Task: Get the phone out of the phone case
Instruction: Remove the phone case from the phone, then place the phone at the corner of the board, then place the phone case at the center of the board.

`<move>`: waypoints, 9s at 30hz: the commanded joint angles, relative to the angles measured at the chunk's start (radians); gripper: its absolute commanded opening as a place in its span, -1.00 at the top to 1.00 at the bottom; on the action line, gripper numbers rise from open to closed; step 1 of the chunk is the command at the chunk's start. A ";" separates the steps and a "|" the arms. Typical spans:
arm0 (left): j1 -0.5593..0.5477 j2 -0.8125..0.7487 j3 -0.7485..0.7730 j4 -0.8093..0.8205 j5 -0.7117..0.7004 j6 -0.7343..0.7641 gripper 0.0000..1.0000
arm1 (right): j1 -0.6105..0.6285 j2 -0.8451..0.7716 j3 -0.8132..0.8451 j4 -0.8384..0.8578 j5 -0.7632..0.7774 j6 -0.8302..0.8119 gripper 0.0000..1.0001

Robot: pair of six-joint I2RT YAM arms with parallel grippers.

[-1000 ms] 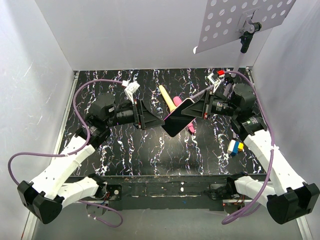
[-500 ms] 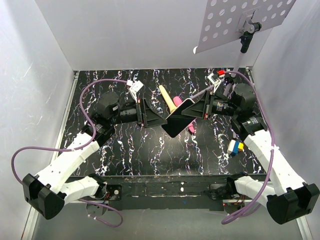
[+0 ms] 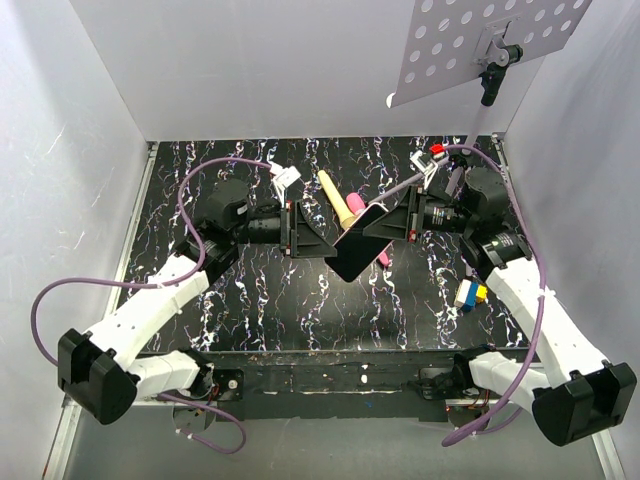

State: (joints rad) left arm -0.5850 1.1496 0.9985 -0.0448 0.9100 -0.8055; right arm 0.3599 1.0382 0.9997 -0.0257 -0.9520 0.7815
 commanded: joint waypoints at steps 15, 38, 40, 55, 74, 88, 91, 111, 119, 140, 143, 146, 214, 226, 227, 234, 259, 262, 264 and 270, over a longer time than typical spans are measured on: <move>-0.027 0.064 -0.030 0.272 0.165 -0.245 0.62 | 0.066 0.134 0.076 0.320 -0.176 -0.019 0.97; -0.009 -0.155 -0.075 0.050 -0.267 -0.241 1.00 | 0.082 0.056 0.080 -0.009 0.105 0.042 -0.62; -0.003 -0.177 -0.083 0.051 -0.290 -0.244 1.00 | 0.074 0.023 0.045 0.006 0.142 0.083 -0.64; 0.011 -0.243 -0.152 0.177 -0.410 -0.448 1.00 | 0.126 -0.033 -0.251 0.466 0.196 0.354 -0.54; 0.019 -0.252 -0.264 0.378 -0.502 -0.632 1.00 | 0.240 0.060 -0.346 0.765 0.309 0.498 0.20; 0.033 -0.268 -0.288 0.398 -0.499 -0.658 1.00 | 0.244 0.088 -0.392 0.837 0.288 0.493 0.18; 0.033 -0.264 -0.288 0.407 -0.496 -0.664 1.00 | 0.243 0.089 -0.397 0.840 0.288 0.490 0.18; 0.033 -0.245 -0.290 0.408 -0.435 -0.675 1.00 | 0.248 0.152 -0.288 0.807 0.348 0.516 0.17; 0.033 -0.257 -0.282 0.393 -0.405 -0.659 1.00 | 0.295 0.207 -0.227 0.803 0.400 0.490 0.27; 0.042 -0.330 -0.216 0.167 -0.514 -0.582 1.00 | 0.330 0.221 -0.052 -0.043 0.960 -0.088 0.97; 0.047 -0.327 -0.117 -0.086 -0.652 -0.470 1.00 | 0.333 0.195 -0.075 -0.059 0.820 -0.102 0.97; 0.066 -0.274 -0.031 -0.246 -0.801 -0.396 1.00 | 0.347 0.139 -0.122 -0.081 0.725 -0.114 0.97; 0.669 0.972 0.279 0.304 -1.438 -0.827 -0.34 | 0.307 -0.130 -0.164 -0.485 0.633 -0.215 0.97; 0.668 0.848 0.304 0.024 -1.318 -0.790 -0.96 | 0.307 -0.214 -0.202 -0.471 0.611 -0.168 0.97; 0.669 0.837 0.310 0.005 -1.300 -0.776 -0.96 | 0.307 -0.221 -0.204 -0.471 0.610 -0.166 0.97; 0.669 0.682 0.296 -0.053 -1.188 -0.566 -0.96 | 0.307 -0.222 -0.216 -0.494 0.596 -0.160 0.97; 0.565 0.042 -0.121 -0.458 -0.652 0.398 -0.93 | 0.313 -0.093 -0.708 0.050 0.485 0.180 0.95; 0.565 0.041 -0.130 -0.437 -0.657 0.350 -0.93 | 0.312 -0.090 -0.768 0.136 0.519 0.219 0.90; 0.565 0.022 -0.146 -0.414 -0.654 0.319 -0.93 | 0.313 -0.040 -0.782 0.162 0.506 0.236 0.88; 0.565 0.027 -0.152 -0.398 -0.668 0.315 -0.95 | 0.312 0.005 -0.839 0.230 0.492 0.248 0.74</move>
State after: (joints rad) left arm -0.0181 1.1915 0.8482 -0.4625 0.2508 -0.4908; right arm 0.6689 1.0294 0.1856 0.1024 -0.4564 1.0035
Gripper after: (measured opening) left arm 0.971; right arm 0.168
